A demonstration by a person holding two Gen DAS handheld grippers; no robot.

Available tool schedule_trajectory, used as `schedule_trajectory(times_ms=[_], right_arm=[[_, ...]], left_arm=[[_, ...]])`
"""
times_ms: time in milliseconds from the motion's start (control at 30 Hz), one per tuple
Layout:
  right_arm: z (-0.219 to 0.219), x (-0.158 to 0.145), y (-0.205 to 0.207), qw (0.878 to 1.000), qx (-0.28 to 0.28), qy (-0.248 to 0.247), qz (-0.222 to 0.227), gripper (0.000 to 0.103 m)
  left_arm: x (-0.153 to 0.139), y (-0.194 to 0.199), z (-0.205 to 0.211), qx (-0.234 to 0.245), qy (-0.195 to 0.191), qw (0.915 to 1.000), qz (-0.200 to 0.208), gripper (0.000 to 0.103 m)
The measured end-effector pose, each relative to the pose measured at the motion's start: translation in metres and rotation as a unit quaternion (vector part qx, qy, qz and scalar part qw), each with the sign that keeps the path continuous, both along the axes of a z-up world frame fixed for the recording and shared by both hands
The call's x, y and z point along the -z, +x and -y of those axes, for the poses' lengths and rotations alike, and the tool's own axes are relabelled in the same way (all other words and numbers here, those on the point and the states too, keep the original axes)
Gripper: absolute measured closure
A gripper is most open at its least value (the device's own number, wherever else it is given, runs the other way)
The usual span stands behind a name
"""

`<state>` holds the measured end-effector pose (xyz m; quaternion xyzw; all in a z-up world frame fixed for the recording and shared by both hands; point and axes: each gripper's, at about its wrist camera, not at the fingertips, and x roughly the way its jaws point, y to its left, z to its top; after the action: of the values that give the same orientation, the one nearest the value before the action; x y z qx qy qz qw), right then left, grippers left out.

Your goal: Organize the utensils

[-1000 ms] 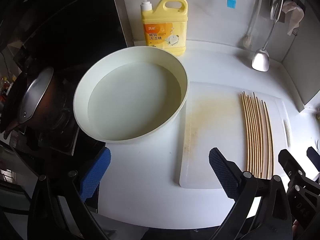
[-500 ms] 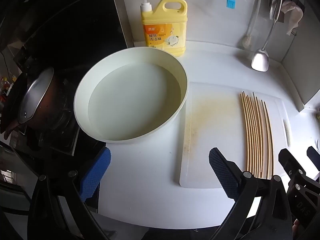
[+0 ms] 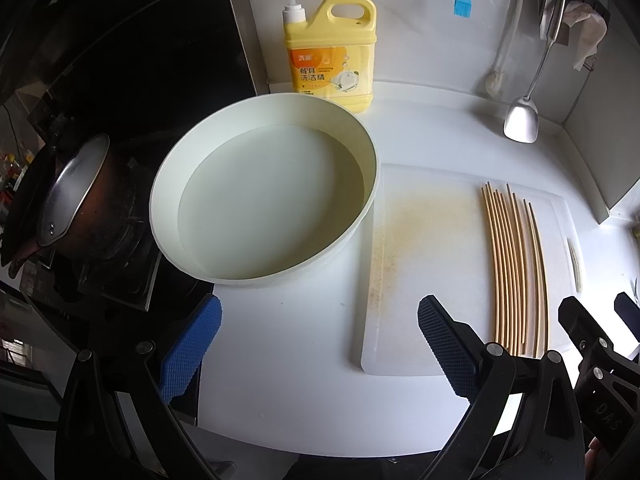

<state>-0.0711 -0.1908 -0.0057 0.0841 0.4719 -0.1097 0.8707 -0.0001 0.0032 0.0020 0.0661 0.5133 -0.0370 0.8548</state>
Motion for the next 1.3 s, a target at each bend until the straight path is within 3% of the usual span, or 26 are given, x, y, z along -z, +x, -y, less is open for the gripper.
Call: schedule_trajectory(times_ms=[1300], right_arm=[[-0.0058,-0.0027,-0.0051,1.0,-0.001,-0.003,0.004,0.008]], left_arm=[[-0.0023,-0.0029,-0.0069,0.0,-0.003,1.0,0.006,0.006]])
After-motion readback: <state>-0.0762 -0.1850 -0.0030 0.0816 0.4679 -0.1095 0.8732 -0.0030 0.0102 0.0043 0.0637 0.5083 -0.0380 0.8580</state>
